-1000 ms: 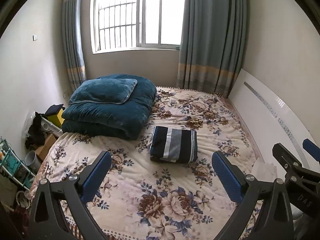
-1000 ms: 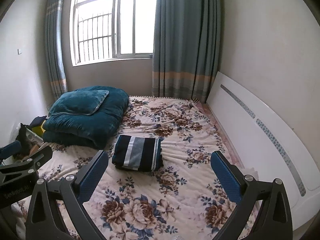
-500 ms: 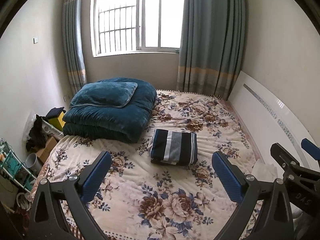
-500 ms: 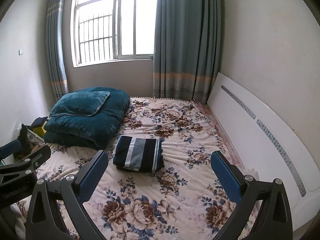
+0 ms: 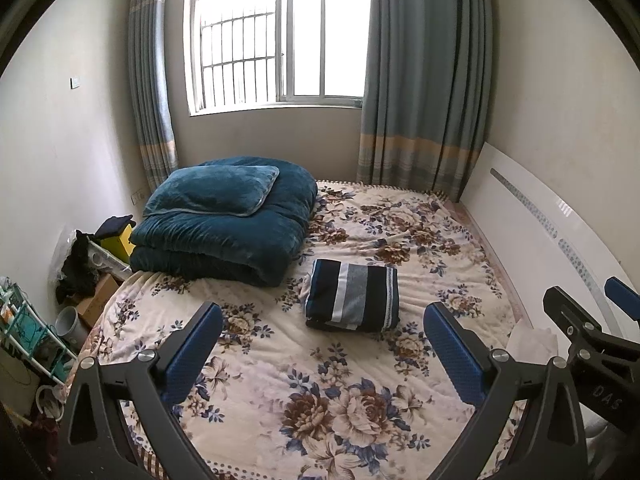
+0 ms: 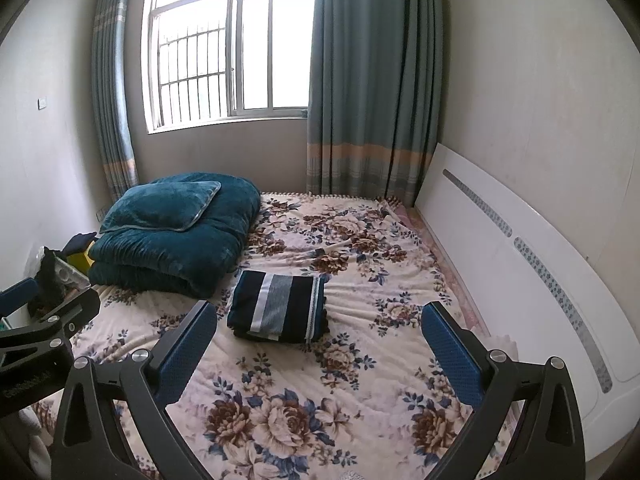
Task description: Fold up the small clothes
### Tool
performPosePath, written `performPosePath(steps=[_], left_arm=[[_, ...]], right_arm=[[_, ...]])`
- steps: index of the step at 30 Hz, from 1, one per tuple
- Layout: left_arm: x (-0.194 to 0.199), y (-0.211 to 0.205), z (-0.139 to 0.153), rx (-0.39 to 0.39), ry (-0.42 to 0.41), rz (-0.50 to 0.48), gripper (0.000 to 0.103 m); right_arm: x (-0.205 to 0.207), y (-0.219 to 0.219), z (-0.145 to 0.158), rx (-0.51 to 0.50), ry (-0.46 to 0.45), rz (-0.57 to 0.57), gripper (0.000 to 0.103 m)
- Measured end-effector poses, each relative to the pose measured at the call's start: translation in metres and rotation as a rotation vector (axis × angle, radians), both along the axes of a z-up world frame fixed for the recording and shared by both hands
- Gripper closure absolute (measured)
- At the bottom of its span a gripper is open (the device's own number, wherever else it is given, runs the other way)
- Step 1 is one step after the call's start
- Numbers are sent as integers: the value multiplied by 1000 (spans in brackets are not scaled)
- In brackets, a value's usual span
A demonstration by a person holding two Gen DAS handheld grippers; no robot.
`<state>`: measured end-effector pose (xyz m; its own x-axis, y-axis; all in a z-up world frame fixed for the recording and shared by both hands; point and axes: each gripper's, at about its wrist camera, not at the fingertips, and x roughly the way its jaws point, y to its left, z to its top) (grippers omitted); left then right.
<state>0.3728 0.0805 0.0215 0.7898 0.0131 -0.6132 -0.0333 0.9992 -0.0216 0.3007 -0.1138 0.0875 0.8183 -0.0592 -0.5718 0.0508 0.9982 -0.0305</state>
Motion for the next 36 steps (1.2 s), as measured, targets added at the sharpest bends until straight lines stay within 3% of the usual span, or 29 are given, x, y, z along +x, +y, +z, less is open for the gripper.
performPosePath(steps=[36], left_arm=[[-17, -5, -4, 26, -23, 29, 0]], right_arm=[[-4, 5, 2, 3, 2, 2, 0]])
